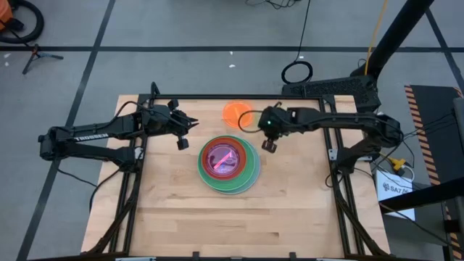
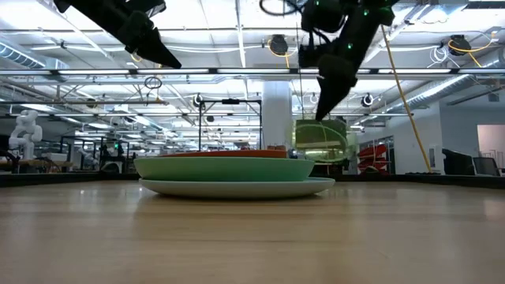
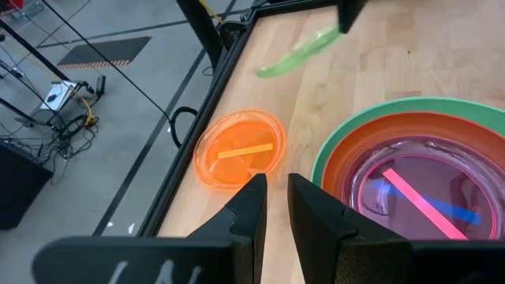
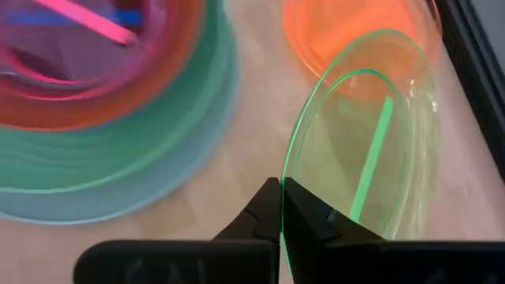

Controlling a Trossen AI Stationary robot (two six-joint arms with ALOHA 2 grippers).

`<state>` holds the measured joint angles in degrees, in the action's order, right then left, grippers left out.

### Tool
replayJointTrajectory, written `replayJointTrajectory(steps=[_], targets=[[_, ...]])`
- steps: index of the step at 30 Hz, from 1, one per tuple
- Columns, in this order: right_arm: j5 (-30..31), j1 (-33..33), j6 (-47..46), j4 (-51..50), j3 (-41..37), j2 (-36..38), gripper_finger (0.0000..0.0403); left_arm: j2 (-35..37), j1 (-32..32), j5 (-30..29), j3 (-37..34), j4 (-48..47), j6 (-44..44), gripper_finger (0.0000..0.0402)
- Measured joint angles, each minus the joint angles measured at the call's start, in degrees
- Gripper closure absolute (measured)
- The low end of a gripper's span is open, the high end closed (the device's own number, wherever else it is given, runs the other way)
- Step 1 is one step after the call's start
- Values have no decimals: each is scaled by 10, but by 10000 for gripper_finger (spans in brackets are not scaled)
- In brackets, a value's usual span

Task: Stack plastic plates
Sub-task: Stack the light green plate on top of the pink plate

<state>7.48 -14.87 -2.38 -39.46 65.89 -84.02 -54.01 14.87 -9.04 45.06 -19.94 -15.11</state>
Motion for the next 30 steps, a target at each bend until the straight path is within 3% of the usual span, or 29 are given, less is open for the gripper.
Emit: replayJointTrajectory(steps=[9, 19, 30], targets=[[1, 107, 103, 96, 0, 1, 402, 0, 0, 0, 0, 0, 0, 339], [-2, 185, 127, 226, 5, -18, 403, 0, 0, 0, 0, 4, -2, 339], [-2, 210, 157, 165, 110, -129, 403, 0, 0, 0, 0, 4, -11, 339]])
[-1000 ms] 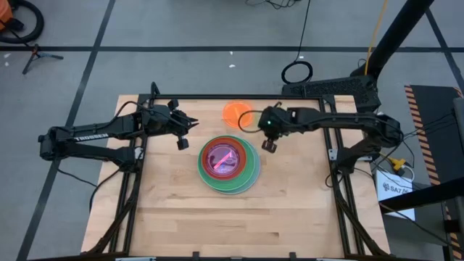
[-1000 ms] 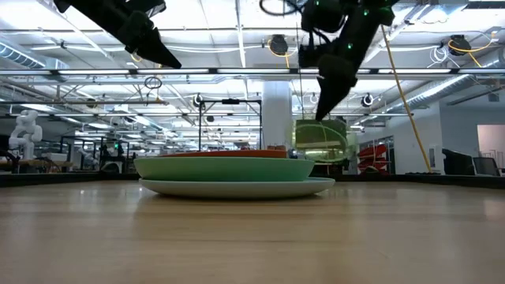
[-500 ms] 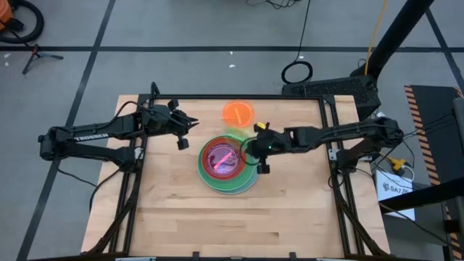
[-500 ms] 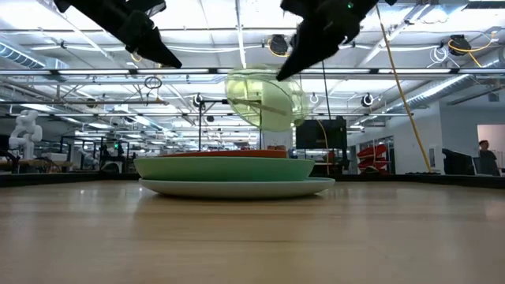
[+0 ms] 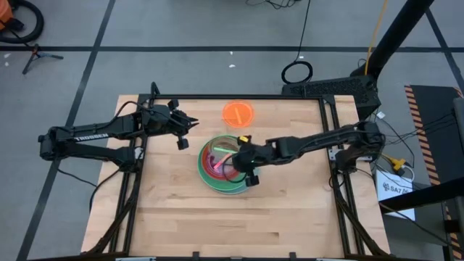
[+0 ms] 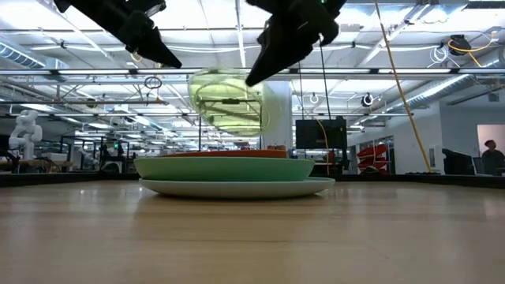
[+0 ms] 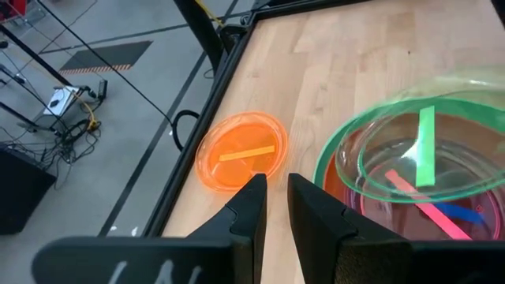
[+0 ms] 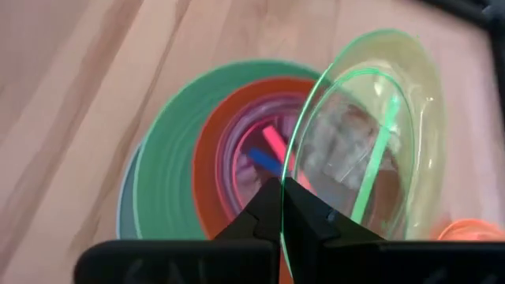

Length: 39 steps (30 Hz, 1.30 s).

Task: Stack plastic plates
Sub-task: Stack the light green plate on top of the pink plate, then stack the orange plate on top of the light green plate

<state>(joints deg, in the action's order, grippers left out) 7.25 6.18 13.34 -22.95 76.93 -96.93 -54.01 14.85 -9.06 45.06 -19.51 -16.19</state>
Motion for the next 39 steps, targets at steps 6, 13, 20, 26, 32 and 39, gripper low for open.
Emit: replayJointTrajectory(steps=[6, 13, 20, 26, 32, 39], targets=[[0, 11, 24, -43, 36, -49, 403, 0, 0, 0, 0, -14, -1, 339], [0, 21, 39, -46, 42, -75, 403, 0, 0, 0, 0, -17, -1, 339], [2, 19, 38, -48, 42, -80, 383, 0, 0, 0, 0, -17, -1, 339], [2, 18, 26, -47, 42, -80, 353, 0, 0, 0, 0, -17, -1, 339], [2, 17, 6, -45, 42, -80, 334, 0, 0, 0, 0, -17, -1, 339], [13, 15, -2, -53, 42, -80, 328, 0, 0, 0, 0, -17, 0, 339]])
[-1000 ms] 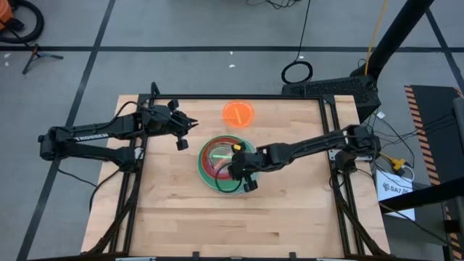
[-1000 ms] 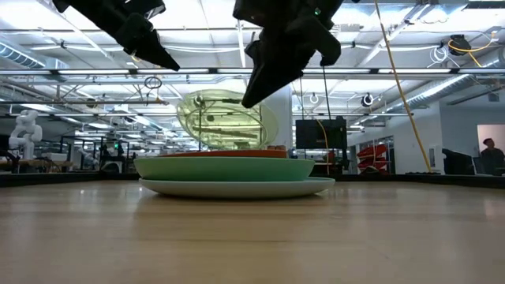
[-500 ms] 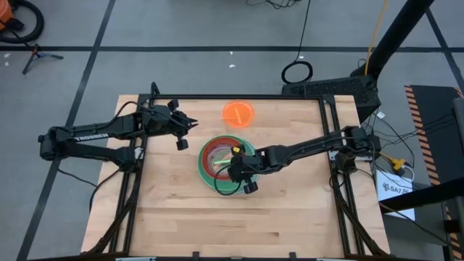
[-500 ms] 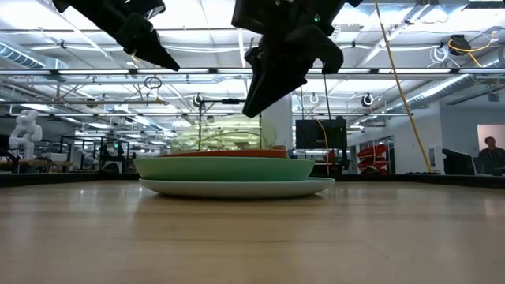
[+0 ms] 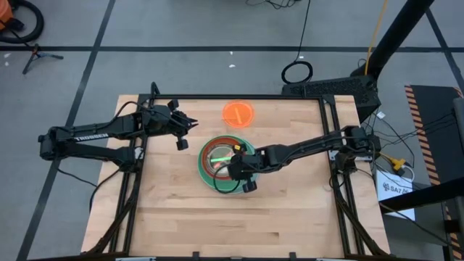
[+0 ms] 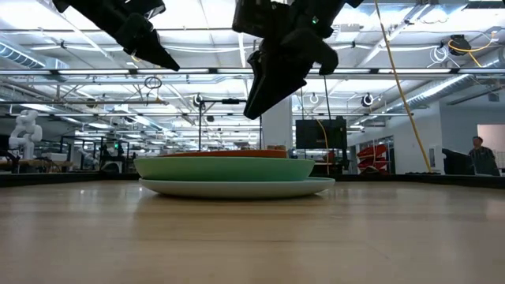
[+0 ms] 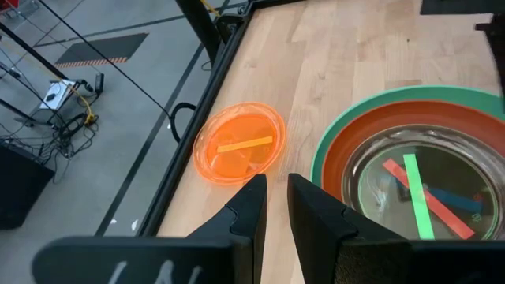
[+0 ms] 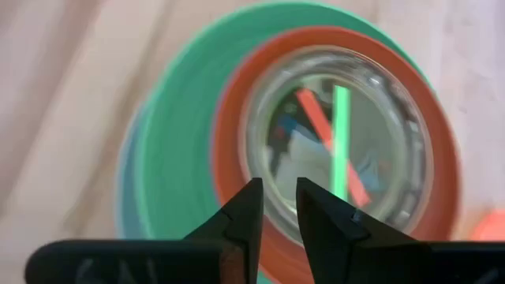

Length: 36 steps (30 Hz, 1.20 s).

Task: Stack plastic plates
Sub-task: Stack the orange plate on top of the light green plate

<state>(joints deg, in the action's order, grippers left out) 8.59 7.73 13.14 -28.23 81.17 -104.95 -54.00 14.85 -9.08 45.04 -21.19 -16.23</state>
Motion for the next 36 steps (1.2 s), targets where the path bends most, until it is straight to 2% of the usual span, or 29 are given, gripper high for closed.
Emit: replayJointTrajectory(steps=[6, 12, 16, 25, 28, 36], targets=[[21, -22, -4, -12, 0, 8, 328, 0, 0, 0, 0, 0, 3, 339], [21, -76, -43, -30, 0, 36, 328, 0, 0, 0, 0, -1, 1, 339], [20, -127, -100, -29, 0, 55, 328, 0, -1, 0, 0, 0, 0, 339], [18, -260, -294, -79, 0, 59, 328, 0, -1, 0, 0, 0, 0, 339], [17, -299, -325, -81, 0, 53, 328, 0, -1, 0, 0, 0, 0, 339], [-12, -368, -335, -4, -19, 20, 328, 0, -1, 0, 0, -2, 0, 339]])
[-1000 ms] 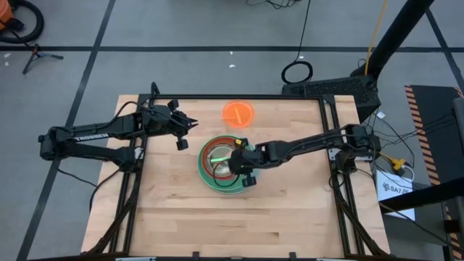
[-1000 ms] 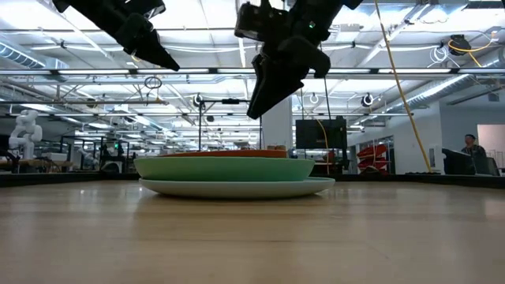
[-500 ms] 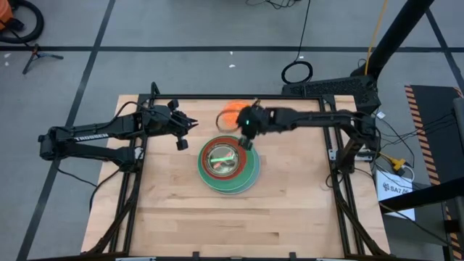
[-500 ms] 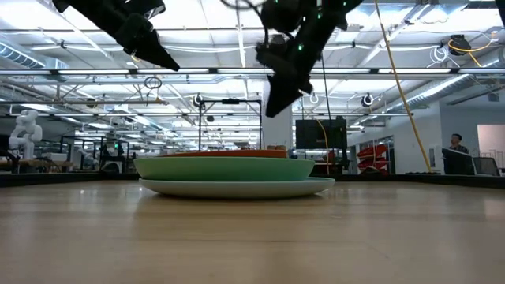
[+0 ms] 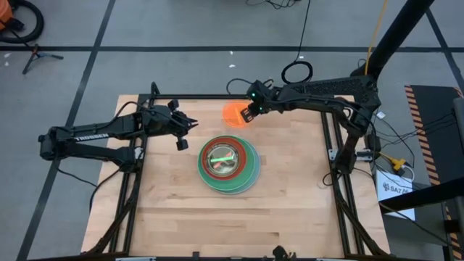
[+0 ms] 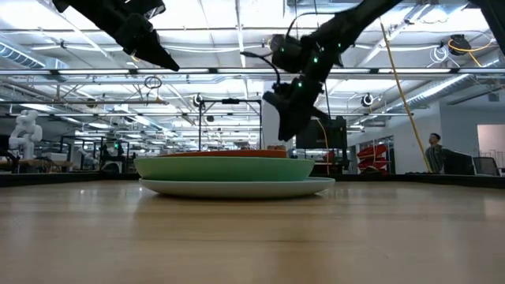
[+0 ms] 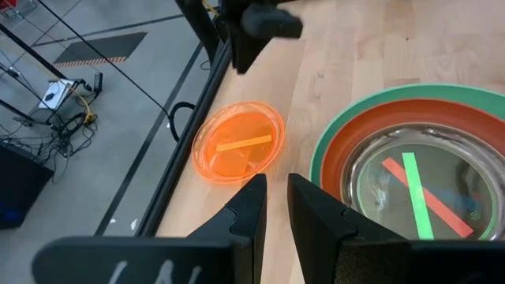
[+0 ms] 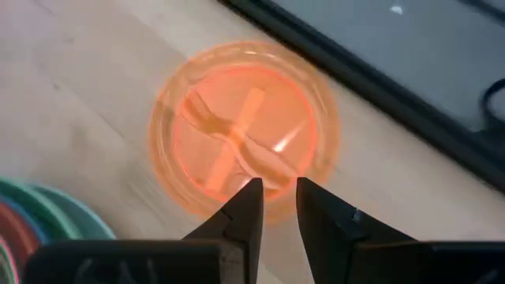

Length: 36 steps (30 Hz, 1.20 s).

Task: Stack plastic plates
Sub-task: Stack the orange plate on top of the light green plate

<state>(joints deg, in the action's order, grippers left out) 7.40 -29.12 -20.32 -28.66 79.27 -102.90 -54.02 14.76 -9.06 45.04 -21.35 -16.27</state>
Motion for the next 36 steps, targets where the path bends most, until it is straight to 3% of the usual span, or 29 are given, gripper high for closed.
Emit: replayJointTrajectory(steps=[17, 30, 36], targets=[[-17, -50, -56, 100, -34, -104, 327, 0, -1, 0, 0, -4, 0, 339], [-16, -51, -69, 104, -34, -104, 327, 0, -1, 0, 0, -3, -1, 339], [-16, -51, -131, 104, -34, -104, 327, 0, -1, 0, 0, -3, -1, 339]])
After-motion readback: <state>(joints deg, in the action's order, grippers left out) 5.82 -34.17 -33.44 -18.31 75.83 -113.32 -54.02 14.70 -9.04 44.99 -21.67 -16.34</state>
